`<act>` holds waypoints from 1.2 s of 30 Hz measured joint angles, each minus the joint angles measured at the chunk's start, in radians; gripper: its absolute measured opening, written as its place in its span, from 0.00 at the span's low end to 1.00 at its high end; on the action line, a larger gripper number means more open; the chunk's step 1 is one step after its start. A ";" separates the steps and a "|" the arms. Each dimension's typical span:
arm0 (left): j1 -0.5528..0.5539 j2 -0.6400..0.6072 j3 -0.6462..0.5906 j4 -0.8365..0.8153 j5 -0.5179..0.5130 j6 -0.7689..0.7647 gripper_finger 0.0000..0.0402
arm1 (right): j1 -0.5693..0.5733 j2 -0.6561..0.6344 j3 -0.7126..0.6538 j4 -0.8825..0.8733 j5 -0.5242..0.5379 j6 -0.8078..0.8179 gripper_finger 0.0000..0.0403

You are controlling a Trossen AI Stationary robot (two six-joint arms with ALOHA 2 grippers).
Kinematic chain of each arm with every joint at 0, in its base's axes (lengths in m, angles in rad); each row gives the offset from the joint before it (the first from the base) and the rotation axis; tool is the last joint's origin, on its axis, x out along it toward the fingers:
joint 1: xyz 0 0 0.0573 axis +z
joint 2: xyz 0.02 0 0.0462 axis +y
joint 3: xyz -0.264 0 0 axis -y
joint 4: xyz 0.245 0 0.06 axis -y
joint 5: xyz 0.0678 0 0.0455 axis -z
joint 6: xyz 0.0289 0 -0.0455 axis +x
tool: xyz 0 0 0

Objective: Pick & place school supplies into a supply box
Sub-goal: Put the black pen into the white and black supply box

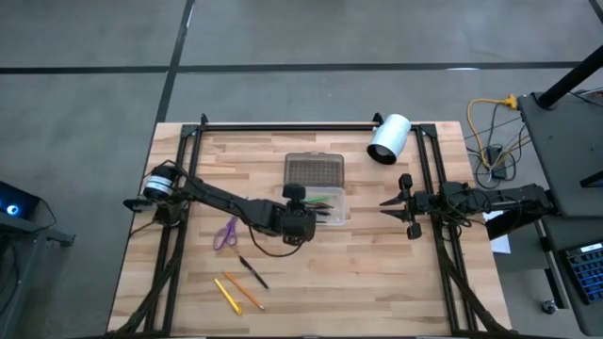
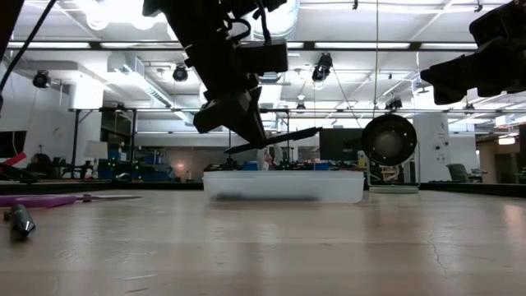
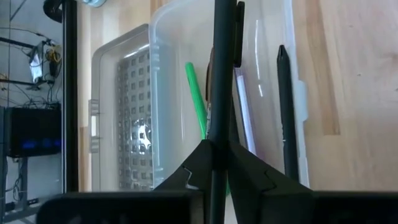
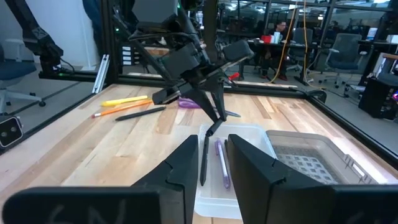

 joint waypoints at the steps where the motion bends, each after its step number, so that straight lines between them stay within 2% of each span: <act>1: 0.003 0.000 -0.003 0.000 0.000 0.000 0.05 | 0.000 0.000 0.000 0.000 0.000 0.000 0.20; 15: 0.039 0.000 -0.048 0.035 -0.001 0.008 0.07 | 0.000 0.000 0.000 0.000 0.000 0.000 0.17; 26: 0.039 0.000 -0.050 0.096 0.004 0.022 0.17 | 0.000 0.000 0.000 0.000 0.000 0.000 0.20; 36: -0.001 0.000 -0.049 0.067 0.015 0.091 0.18 | 0.000 0.000 0.000 0.000 0.000 0.000 0.17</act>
